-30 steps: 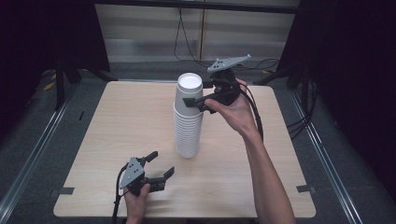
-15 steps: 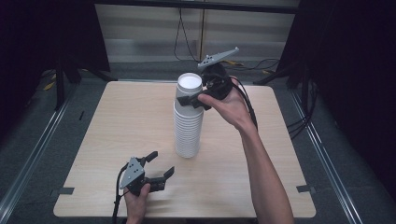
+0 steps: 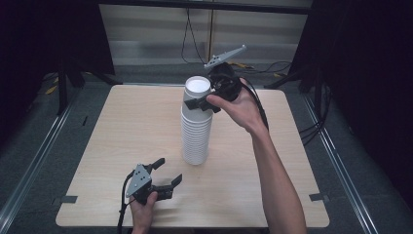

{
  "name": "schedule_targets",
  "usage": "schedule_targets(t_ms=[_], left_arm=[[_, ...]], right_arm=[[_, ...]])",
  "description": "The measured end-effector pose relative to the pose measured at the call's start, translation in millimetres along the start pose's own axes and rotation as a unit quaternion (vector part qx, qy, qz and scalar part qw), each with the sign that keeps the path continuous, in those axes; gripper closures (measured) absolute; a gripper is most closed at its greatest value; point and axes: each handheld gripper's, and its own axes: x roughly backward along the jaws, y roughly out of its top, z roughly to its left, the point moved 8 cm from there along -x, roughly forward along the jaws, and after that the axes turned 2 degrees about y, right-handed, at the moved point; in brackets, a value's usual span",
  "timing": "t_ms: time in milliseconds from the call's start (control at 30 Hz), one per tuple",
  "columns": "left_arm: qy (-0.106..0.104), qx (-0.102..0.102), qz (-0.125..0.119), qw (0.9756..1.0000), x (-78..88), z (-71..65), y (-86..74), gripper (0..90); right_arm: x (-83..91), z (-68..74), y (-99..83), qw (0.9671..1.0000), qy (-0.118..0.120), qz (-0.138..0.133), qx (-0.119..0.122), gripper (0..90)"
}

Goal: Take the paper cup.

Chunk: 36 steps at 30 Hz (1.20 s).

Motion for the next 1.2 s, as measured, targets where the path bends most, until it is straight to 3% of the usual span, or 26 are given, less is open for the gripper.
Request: schedule_targets(t_ms=[67, 133, 800, 1100, 1200], left_arm=[[-0.003, 0.009, -0.002, 1.0, -0.8, -2.0, 0.2, 15.9], [-0.001, 0.001, 0.0, 1.0, -0.8, -1.3, 0.0, 15.9], [-0.002, 0.003, 0.0, 1.0, -1.0, -1.4, 0.0, 15.9], [-0.002, 0.002, 0.001, 1.0, -0.6, -0.9, -0.2, 15.9], [-0.002, 0.007, -0.002, 1.0, -0.8, -1.9, 0.2, 15.9]], right_arm=[[0.5, 0.7, 1.2, 1.0, -0.003, 0.0, 0.001, 18.7], [0.8, 0.7, 1.8, 1.0, -0.004, -0.001, 0.005, 18.9], [18.8, 3.6, 13.8, 0.9985, 0.002, -0.054, 0.005, 19.7], [32.7, 1.8, 21.8, 0.9943, -0.013, -0.106, 0.003, 20.2], [35.9, 2.4, 23.2, 0.9929, -0.008, -0.118, -0.001, 20.2]])
